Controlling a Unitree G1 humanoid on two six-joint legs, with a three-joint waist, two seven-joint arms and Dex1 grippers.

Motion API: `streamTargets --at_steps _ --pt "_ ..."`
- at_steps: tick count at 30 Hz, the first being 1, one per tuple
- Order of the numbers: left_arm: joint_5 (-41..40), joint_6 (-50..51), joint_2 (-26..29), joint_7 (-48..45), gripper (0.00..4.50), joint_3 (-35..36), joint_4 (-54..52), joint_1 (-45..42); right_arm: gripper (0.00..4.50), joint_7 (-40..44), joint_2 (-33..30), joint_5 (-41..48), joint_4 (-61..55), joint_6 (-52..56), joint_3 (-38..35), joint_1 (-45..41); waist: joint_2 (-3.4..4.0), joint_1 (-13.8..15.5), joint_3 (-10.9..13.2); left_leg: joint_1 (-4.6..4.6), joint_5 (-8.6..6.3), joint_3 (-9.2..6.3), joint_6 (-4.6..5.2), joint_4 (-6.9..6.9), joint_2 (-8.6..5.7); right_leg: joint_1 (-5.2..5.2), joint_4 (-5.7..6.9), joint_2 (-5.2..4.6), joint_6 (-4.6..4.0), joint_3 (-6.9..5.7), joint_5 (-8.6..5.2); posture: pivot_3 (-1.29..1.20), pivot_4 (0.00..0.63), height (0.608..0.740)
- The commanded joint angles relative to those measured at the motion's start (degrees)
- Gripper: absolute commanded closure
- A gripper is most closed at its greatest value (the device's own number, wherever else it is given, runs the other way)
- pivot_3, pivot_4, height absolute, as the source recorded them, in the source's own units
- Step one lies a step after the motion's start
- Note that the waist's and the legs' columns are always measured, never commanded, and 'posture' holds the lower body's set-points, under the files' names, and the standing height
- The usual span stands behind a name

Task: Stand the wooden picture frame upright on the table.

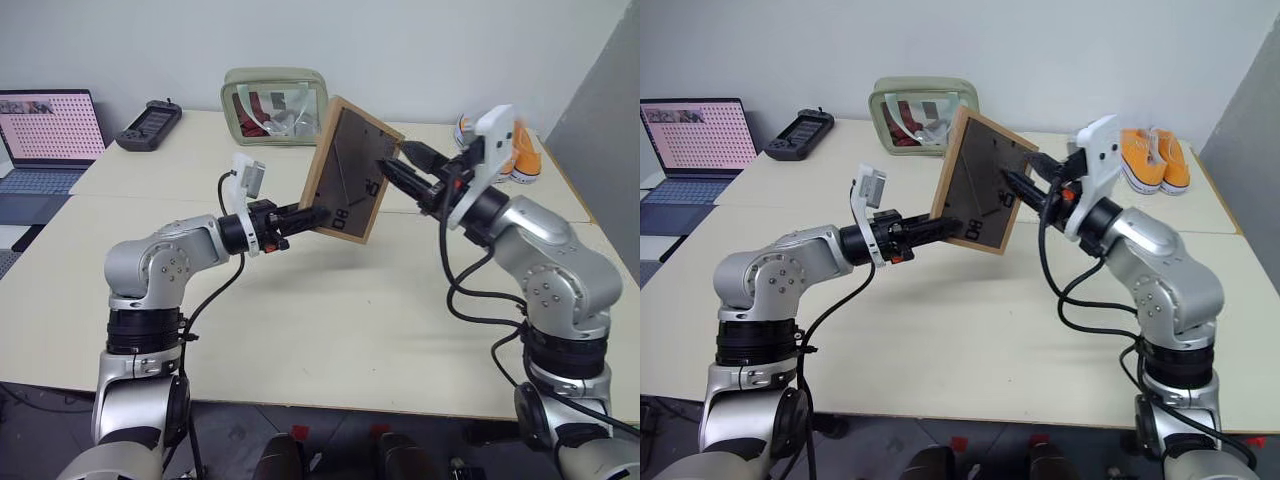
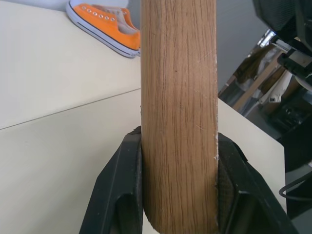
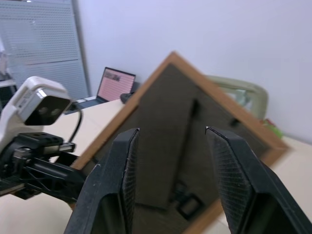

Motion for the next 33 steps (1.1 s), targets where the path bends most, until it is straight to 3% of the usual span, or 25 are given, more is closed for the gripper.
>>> streamTargets --at_steps 1,12,19,25,33 --pt "-2.9 -0.4 0.2 -1.8 3.2 0.4 -4.9 -0.9 2.25 0.4 0.6 -0.9 1.3 -3.4 0.5 -0.7 0.0 0.0 0.0 0.0 0.0 0.0 0.0 0.0 0.0 0.0 0.0 0.0 0.0 -0.01 0.0 0.0 0.15 0.74" --pt "-4.7 0.8 0.2 -0.8 3.2 1.2 -6.4 -0.7 2.25 3.1 -0.1 -4.3 9.0 -9.9 1.7 -1.4 0.04 -0.1 0.0 0.0 0.0 -0.03 0.0 0.0 0.01 0.0 0.01 0.01 -0.01 -0.05 -0.01 0.0 0.15 0.74" --pt "-4.3 0.0 -0.3 -0.6 3.2 1.0 -5.1 -1.1 2.25 2.8 0.8 -4.1 8.2 -9.7 2.4 -1.4 0.04 -0.1 0.0 0.0 0.0 -0.06 0.0 0.0 0.01 0.0 0.01 0.0 -0.02 -0.08 -0.01 0.0 0.15 0.74" --pt "-0.9 -3.3 -1.1 -1.1 3.2 -0.7 0.9 -2.6 2.25 -1.4 4.6 -0.1 1.2 -4.1 1.7 -2.2 0.05 0.0 0.0 -0.01 0.0 -0.11 0.0 0.0 0.01 0.0 0.05 0.0 -0.05 -0.13 -0.03 0.0 0.15 0.74" --pt "5.0 -9.6 -0.9 -3.3 3.2 -2.7 12.4 -6.2 2.25 -4.3 4.4 1.1 -3.8 0.0 0.0 0.0 0.06 0.2 0.0 -0.02 0.01 -0.17 0.0 -0.01 0.0 0.01 0.04 0.0 -0.1 -0.22 -0.06 0.0 0.15 0.74"
